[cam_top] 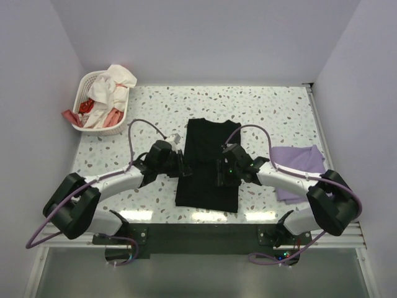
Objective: Fold and stack the t-shirts
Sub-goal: Fold the tshirt
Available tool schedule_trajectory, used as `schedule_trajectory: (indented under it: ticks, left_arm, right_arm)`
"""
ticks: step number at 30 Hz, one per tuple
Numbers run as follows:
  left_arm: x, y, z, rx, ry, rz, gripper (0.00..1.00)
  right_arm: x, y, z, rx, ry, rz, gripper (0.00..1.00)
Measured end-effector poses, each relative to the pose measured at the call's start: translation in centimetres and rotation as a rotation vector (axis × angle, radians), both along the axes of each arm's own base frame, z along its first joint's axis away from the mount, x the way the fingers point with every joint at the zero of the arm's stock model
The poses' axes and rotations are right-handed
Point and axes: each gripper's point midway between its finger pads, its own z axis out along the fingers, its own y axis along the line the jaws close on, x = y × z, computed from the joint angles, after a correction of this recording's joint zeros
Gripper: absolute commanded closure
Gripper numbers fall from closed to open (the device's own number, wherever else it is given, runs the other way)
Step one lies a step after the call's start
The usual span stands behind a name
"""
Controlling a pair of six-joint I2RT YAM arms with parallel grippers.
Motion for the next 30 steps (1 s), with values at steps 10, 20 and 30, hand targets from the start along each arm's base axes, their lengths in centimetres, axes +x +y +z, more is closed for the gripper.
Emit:
schedule_trajectory:
  ticks: [10,20,30]
  left_arm:
    - [-5.1,0.9,-5.4,0.043,0.147,-0.023,0.80]
    - [-0.5,0.1,-5.0,0.015,0.133,0.043,0.76]
    - [0.6,-1.7,0.8,-0.045,-0.002,-0.019,0.69]
  right_arm:
    - [2.7,-0.8,-1.8,-0.052,0.027,-0.078,0.52]
    - [10.7,-2.0,-1.3,-0.069,-0.021,-0.129,0.52]
    - [7.8,-1.1,4.7,0.053,-0.109,-0.078,0.55]
